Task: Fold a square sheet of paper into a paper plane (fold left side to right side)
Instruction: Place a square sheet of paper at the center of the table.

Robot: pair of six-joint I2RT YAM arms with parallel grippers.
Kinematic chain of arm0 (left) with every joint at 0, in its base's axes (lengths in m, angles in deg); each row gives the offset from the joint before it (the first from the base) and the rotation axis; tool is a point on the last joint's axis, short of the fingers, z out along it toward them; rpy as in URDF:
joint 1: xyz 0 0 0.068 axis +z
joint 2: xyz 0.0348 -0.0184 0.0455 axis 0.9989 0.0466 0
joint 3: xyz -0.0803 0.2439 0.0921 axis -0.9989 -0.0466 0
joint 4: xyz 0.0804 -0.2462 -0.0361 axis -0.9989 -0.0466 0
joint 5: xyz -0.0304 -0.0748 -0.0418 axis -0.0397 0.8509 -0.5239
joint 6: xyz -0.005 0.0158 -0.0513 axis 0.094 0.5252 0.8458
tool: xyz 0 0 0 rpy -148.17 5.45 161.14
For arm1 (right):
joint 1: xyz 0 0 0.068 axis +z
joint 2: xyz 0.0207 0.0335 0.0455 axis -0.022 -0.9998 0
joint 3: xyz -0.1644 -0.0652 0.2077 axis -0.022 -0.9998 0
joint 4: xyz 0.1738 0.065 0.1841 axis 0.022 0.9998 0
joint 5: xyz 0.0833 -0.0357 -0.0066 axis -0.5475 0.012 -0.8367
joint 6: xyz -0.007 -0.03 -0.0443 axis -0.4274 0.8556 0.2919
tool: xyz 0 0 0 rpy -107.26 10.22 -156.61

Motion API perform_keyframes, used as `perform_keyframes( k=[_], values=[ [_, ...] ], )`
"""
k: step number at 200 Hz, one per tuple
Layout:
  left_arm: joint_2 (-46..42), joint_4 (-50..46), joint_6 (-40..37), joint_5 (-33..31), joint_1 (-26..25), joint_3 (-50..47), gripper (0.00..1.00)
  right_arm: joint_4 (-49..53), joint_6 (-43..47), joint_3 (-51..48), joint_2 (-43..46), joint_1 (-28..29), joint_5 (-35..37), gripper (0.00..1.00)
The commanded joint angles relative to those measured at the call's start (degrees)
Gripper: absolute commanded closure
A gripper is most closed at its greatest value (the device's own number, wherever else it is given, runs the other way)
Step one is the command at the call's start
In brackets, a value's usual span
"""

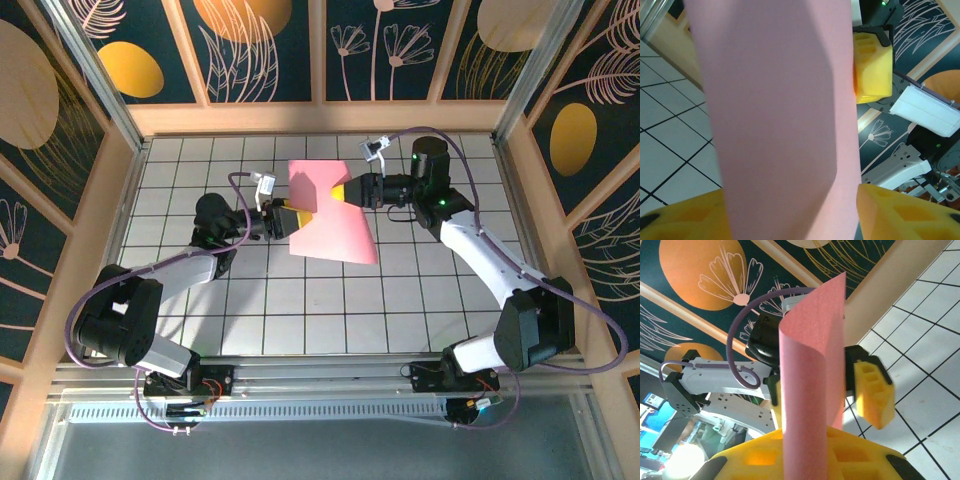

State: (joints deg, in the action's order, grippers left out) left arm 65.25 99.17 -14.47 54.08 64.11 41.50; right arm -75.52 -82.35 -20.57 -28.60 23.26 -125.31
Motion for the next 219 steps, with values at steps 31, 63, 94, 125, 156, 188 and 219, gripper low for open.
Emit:
perform_keyframes(
  k=[31,63,94,125,156,188,219],
  values=[
    [-1.9,-4.8,-5.4,0.2,-0.1,1.0,0.63,6.8,7.5,0.6,0.5,-1.9,1.1,0.82],
    [-1.9,-6.3,-6.1,-0.5,-0.1,1.0,0.87,10.7,10.8,1.3,-0.2,-2.0,2.5,0.81],
    [-0.9,-21.7,-11.1,-6.1,-0.1,3.0,1.0,15.4,13.7,1.6,-0.2,-3.3,8.1,0.67],
    [2.9,-25.1,-6.4,-9.1,-0.1,0.8,1.0,20.8,14.9,0.6,-1.5,-5.4,19.1,0.51],
    [7.5,-32.6,-5.0,-13.0,-0.1,-1.1,1.0,19.7,12.1,-3.2,-3.0,-6.4,27.2,0.41],
    [11.2,-42.5,-9.1,-16.7,-0.1,-0.3,1.0,16.6,9.4,-7.2,-4.6,-6.5,33.5,0.37],
    [14.7,-52.5,-14.3,-20.3,-0.1,2.6,1.0,13.9,7.3,-10.8,-6.4,-5.9,37.1,0.47]
  ],
)
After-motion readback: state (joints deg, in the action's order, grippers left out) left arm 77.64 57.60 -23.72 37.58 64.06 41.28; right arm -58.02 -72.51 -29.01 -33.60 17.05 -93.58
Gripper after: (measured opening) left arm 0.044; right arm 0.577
